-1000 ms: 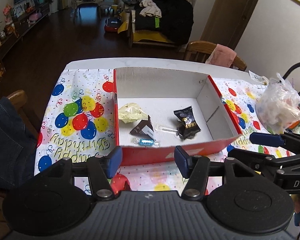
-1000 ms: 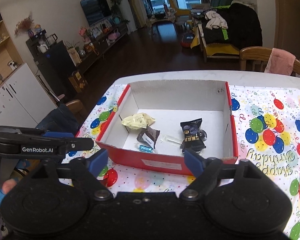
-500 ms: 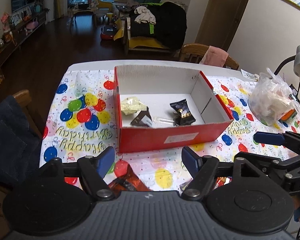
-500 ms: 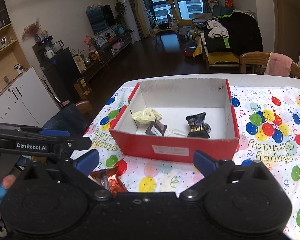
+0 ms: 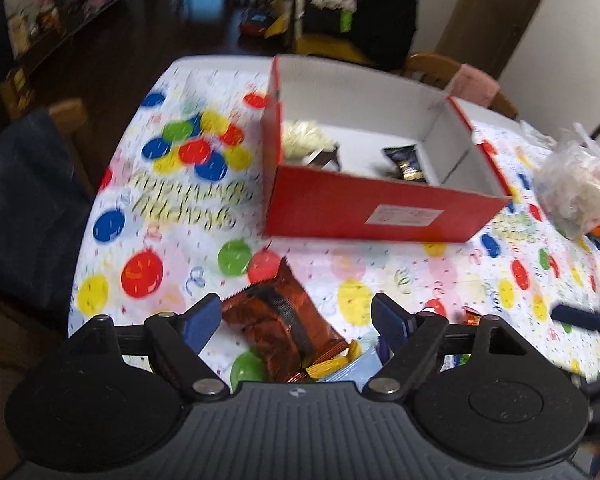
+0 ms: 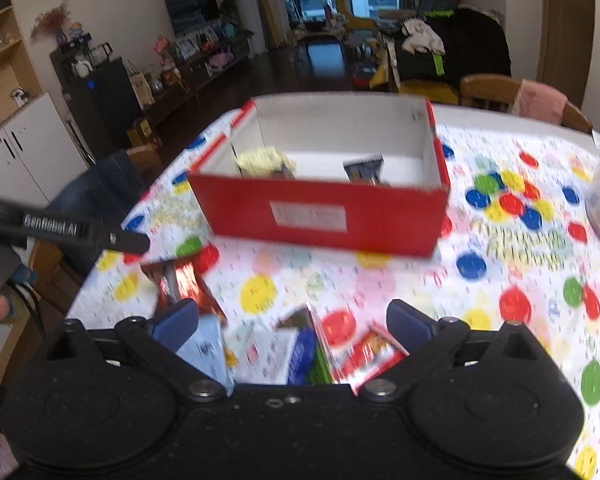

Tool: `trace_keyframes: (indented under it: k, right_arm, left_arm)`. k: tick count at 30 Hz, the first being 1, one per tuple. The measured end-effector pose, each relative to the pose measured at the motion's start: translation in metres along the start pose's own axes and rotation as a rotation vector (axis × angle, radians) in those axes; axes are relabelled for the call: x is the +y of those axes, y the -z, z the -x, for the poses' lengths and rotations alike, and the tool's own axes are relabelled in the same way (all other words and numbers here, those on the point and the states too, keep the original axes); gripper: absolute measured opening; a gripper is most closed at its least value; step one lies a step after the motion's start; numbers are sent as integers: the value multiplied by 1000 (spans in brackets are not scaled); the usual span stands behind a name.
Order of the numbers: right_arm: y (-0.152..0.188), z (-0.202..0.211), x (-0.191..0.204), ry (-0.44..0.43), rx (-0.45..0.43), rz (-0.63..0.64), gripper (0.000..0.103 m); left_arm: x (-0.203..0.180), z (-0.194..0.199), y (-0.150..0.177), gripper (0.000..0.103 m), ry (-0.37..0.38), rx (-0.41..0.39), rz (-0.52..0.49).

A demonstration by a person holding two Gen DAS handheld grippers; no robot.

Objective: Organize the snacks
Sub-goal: 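Lift both tools out of the box and move back to the snack pile, then grasp the orange-brown foil bag with the left tool while the right tool grasps the white milk-tablet packet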

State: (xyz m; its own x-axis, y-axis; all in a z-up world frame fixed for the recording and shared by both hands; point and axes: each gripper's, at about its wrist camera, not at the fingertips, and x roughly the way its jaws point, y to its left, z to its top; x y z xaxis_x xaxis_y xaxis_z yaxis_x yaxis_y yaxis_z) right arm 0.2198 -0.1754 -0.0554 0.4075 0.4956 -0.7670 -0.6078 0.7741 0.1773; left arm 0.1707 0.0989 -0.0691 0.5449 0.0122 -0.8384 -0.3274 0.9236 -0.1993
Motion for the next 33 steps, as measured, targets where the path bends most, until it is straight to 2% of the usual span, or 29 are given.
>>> trace_keyframes:
  k: [3, 7, 14, 17, 24, 29, 31, 33]
  right_arm:
    - [11, -3, -12, 24, 32, -33, 101]
    - [24, -6, -25, 50, 53, -56, 101]
    - [36, -14, -12, 29, 101, 81, 99]
    - [35, -21, 3, 14, 118, 198, 97]
    - [34, -42, 42, -19, 133, 631, 92]
    - [36, -60, 61, -59, 159, 851, 84]
    - [39, -67, 67, -68, 170, 918, 77]
    - [40, -75, 69, -72, 182, 968, 76]
  left_arm:
    - [1, -16, 0, 82, -7, 50, 46]
    - [1, -37, -2, 82, -51, 108, 103]
    - [2, -71, -6, 82, -122, 203, 187]
    - [2, -82, -7, 82, -145, 238, 213]
    - [-1, -96, -9, 82, -170, 270, 223]
    - [4, -103, -8, 82, -183, 292, 232]
    - [6, -106, -7, 82, -187, 300, 225]
    - [8, -108, -6, 82, -177, 307, 226]
